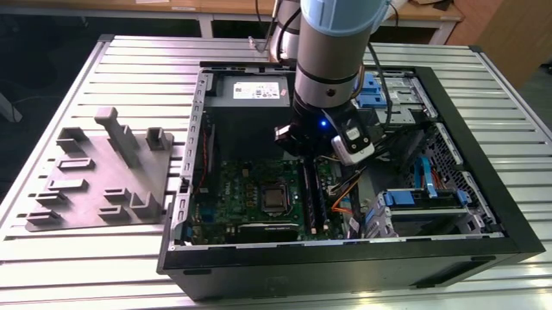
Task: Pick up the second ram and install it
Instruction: 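Press down the second ram until it locks into place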
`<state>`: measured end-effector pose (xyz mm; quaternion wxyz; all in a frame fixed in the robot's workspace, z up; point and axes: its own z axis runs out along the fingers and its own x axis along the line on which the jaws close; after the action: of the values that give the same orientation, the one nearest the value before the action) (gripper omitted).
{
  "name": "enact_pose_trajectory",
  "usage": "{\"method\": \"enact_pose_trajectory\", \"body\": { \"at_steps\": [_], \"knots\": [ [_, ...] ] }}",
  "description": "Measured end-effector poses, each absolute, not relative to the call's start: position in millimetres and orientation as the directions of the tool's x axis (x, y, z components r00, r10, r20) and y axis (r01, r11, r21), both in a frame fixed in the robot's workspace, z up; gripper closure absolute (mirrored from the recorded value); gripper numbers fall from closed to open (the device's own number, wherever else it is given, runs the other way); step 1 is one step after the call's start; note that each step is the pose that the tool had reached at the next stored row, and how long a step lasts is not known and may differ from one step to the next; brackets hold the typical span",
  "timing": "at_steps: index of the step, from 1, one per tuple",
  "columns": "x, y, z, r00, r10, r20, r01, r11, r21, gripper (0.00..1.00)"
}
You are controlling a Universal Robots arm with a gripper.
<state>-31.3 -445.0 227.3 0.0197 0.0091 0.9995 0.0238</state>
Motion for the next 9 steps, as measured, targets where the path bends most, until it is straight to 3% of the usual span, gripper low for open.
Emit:
{"method": "enact_pose_trajectory", "body": {
  "at_steps": [9],
  "knots": [
    [-32.3, -441.2, 221.1, -0.999, 0.019, -0.039, 0.017, 0.999, 0.049, 0.9]
  ]
}}
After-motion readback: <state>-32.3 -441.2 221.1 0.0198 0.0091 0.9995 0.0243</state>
